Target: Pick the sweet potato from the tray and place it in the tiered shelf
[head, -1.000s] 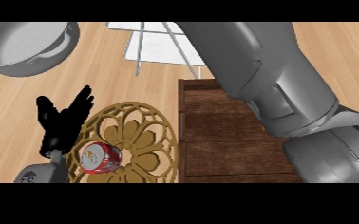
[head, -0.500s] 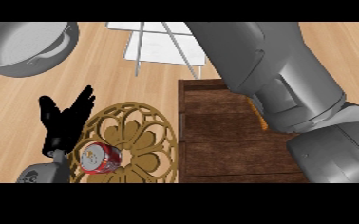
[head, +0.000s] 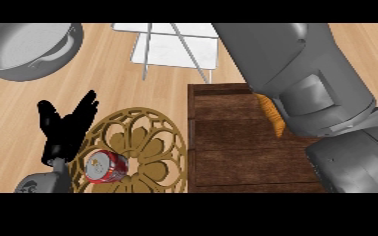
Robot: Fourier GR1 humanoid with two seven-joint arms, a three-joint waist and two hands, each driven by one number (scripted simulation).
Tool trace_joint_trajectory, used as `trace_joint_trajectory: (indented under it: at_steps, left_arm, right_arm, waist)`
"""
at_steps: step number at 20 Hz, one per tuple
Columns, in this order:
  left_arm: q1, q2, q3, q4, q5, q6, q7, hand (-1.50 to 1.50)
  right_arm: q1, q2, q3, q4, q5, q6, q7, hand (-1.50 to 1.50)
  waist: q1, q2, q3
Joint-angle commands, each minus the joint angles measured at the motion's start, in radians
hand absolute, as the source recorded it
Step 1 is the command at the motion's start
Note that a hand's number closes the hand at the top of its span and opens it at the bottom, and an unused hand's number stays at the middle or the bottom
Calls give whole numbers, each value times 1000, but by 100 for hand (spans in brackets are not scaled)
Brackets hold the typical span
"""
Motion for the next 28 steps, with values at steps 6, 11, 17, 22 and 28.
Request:
trace_joint_trajectory:
  at_steps: [6,11,17,22,28]
  left_arm:
    - [23,10,10,49,-3,-19,-16,0]
    - [59,-32,-20,2,-12,4,0,0]
    - [32,-14,15,6,2,19,38,0]
    - [96,-42,-1,32,-28,20,-62,0]
    - [106,10,35,-39,18,-8,48,0]
  right_arm:
    - [10,-27,-164,-88,-155,-133,-90,-150]
    - [22,-47,-154,-98,-110,-289,-87,-150]
    - [44,-138,-125,-116,-24,-376,79,-150]
    - [140,-247,-172,-249,-90,-283,57,-150]
    - [313,-307,-169,-498,-177,-98,82,-150]
  waist:
    - [-9,1,-4]
    - [-15,-5,-4]
    - [-54,-18,-3]
    - [-67,-20,-3]
    - [-74,-27,-1]
